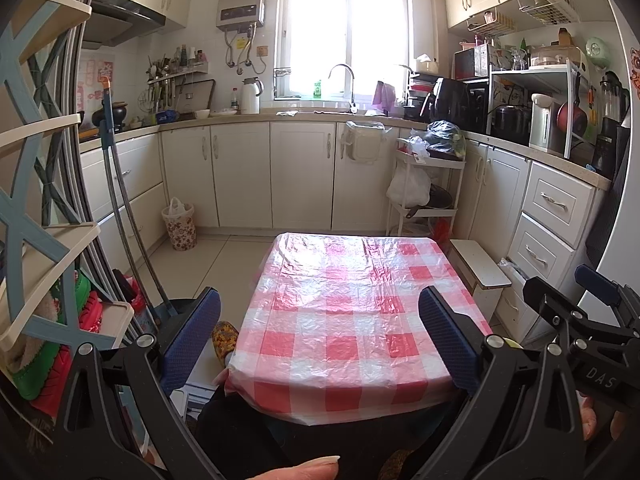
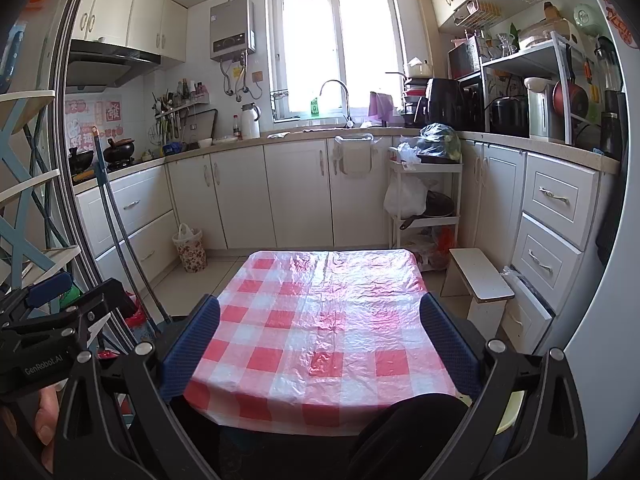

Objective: Collect trash

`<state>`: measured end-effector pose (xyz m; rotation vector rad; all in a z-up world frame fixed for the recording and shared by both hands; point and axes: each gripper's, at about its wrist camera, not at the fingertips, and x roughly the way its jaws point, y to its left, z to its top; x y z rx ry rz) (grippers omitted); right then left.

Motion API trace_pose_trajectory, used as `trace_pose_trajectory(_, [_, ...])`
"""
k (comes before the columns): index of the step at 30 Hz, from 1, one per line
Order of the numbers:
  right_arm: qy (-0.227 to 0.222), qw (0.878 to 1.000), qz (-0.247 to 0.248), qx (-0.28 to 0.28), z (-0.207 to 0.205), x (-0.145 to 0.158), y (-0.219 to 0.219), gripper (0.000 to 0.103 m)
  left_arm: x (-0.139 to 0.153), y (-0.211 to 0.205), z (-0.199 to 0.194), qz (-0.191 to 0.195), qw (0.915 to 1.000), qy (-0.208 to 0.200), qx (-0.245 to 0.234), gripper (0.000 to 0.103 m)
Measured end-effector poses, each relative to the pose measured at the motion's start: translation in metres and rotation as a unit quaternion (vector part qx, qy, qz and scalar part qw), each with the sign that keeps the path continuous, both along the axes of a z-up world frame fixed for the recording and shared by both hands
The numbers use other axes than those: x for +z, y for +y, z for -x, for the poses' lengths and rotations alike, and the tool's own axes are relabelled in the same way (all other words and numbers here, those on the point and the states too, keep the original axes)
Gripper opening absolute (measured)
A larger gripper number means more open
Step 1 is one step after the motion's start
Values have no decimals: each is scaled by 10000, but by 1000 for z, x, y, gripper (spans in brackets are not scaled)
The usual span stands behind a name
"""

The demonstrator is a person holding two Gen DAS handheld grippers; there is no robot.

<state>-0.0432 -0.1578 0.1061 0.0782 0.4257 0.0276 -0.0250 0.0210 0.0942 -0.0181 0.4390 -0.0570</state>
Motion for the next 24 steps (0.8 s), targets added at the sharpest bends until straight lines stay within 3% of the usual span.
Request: trace_pose_trajectory(24, [-38, 10000, -29, 6, 1, 4, 1, 96, 3, 2, 3, -23, 10000, -42, -2, 96])
